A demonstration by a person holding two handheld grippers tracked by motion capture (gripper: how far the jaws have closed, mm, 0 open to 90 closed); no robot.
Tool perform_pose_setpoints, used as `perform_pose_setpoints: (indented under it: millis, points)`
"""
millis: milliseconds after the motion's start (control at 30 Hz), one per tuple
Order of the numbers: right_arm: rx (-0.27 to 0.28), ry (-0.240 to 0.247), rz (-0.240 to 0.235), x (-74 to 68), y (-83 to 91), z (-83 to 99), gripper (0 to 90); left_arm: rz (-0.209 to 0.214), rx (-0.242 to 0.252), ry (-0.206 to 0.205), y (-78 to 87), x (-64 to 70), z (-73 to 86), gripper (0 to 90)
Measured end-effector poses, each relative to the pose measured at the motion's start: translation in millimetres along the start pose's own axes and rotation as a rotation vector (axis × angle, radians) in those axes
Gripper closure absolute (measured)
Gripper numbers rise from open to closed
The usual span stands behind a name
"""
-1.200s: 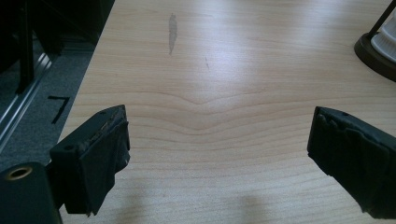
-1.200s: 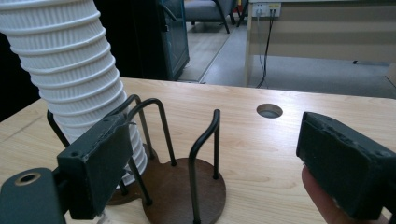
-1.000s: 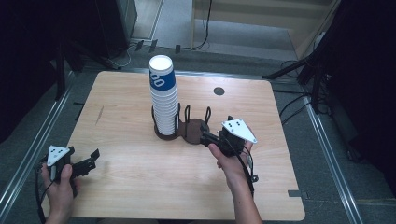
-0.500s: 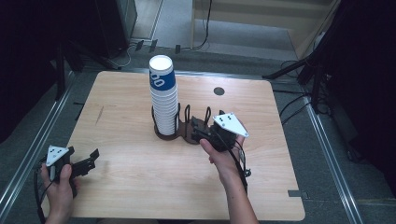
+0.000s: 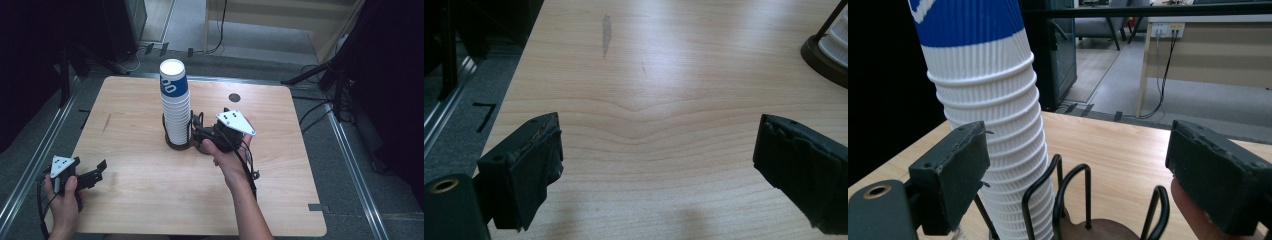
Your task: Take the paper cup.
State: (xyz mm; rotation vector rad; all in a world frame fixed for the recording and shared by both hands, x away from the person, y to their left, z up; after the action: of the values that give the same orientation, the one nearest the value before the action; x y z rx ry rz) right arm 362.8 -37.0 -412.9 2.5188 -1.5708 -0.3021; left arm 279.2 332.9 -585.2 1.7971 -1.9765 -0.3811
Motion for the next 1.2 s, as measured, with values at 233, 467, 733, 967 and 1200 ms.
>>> perform_pose_setpoints:
  millis: [233, 467, 733, 967, 1200]
  points:
    - [0.007, -0.009, -0.017, -7.8, -6.5, -5.5, 9.9, 0.007, 0.000, 0.008, -0.2, -0.9, -0.1, 6.7]
    - [0.002, -0.003, -0.037, -19.3, -16.0, -8.3, 9.9, 0.010, -0.004, 0.009, -0.3, -1.2, 0.0, 6.7]
    - [-0.001, -0.005, -0.046, -24.7, -22.6, -12.7, 9.9, 0.015, -0.003, 0.015, -0.4, -1.2, -0.1, 6.7]
    - [0.002, 0.005, -0.056, -32.2, -27.2, -18.9, 9.9, 0.016, -0.005, 0.012, -0.4, -1.1, 0.0, 6.7]
    - [0.005, 0.004, -0.067, -39.7, -33.1, -23.5, 9.9, 0.018, -0.005, 0.012, -0.5, -1.1, 0.0, 6.7]
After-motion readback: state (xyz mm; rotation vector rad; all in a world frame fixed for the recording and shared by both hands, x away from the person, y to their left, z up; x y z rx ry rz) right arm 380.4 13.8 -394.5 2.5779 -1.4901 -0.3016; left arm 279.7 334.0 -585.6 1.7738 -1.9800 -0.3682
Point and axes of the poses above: each handheld gripper's, and its own axes: y roughly backward along the jaws, z roughly out of its underside, x roughly to its right, the point moved 7 cm from there along -y, roughly forward along the jaws
